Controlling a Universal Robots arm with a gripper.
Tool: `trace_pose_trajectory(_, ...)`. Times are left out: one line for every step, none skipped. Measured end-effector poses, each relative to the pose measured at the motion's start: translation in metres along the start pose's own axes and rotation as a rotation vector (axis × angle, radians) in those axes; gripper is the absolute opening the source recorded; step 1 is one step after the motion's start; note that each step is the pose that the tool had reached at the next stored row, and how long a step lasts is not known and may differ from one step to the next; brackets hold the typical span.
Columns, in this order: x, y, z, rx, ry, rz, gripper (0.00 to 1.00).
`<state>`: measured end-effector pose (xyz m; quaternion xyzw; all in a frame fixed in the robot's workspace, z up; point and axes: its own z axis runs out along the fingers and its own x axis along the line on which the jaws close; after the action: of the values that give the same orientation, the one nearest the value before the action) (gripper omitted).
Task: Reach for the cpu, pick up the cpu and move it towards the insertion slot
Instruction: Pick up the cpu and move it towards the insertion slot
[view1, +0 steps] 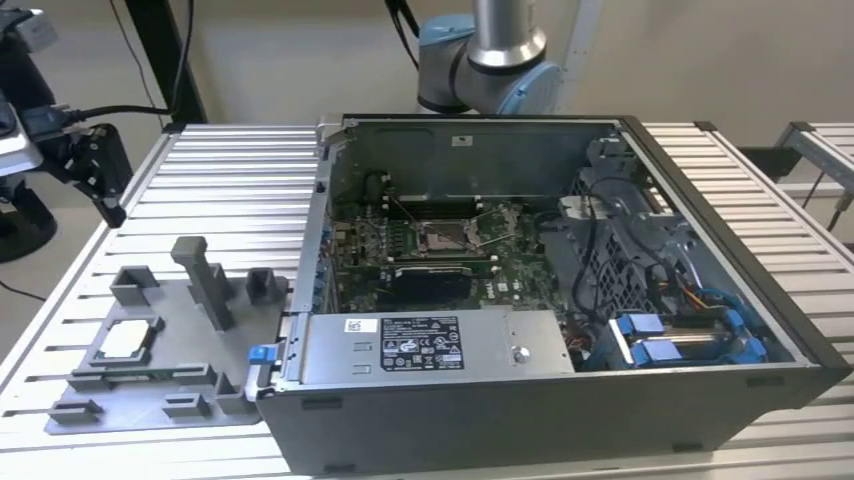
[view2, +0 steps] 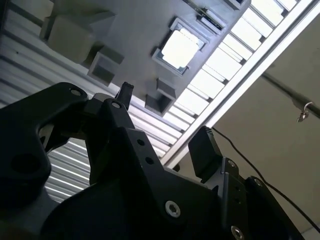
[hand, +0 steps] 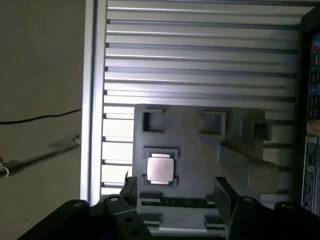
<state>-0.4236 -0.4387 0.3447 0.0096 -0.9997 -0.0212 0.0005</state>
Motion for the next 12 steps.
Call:
trace_pose_trajectory(0.0002,-0.0001,0.0017,0.0,0.0,0.0,1.0)
trace_pose_trajectory(0.0004,-0.0001,0.0034,0.0,0.0,0.0,1.0)
trace_pose_trajectory(0.0006,-0.0002,0.0052,-0.0001,-0.0001,0.0,1.0)
trace_pose_trajectory(0.0006,-0.0003,0.0069,0.0,0.0,0.0,1.0)
trace_pose_trajectory(0.0007,-0.0004,0.0085,0.0,0.0001,0.0,1.0)
trace_pose_trajectory(0.0007,-0.0004,0.0103,0.0,0.0,0.0,1.0)
trace_pose_trajectory(0.0007,-0.0005,0.0119,0.0,0.0,0.0,1.0)
trace_pose_trajectory(0.0007,-0.0005,0.0136,0.0,0.0,0.0,1.0)
trace_pose_trajectory(0.0007,-0.0006,0.0152,0.0,0.0,0.0,1.0)
trace_pose_trajectory(0.0008,-0.0007,0.0167,0.0,0.0,0.0,1.0)
trace_pose_trajectory(0.0008,-0.0007,0.0184,0.0,0.0,0.0,1.0)
trace_pose_trajectory(0.0008,-0.0008,0.0198,0.0,0.0,0.0,1.0)
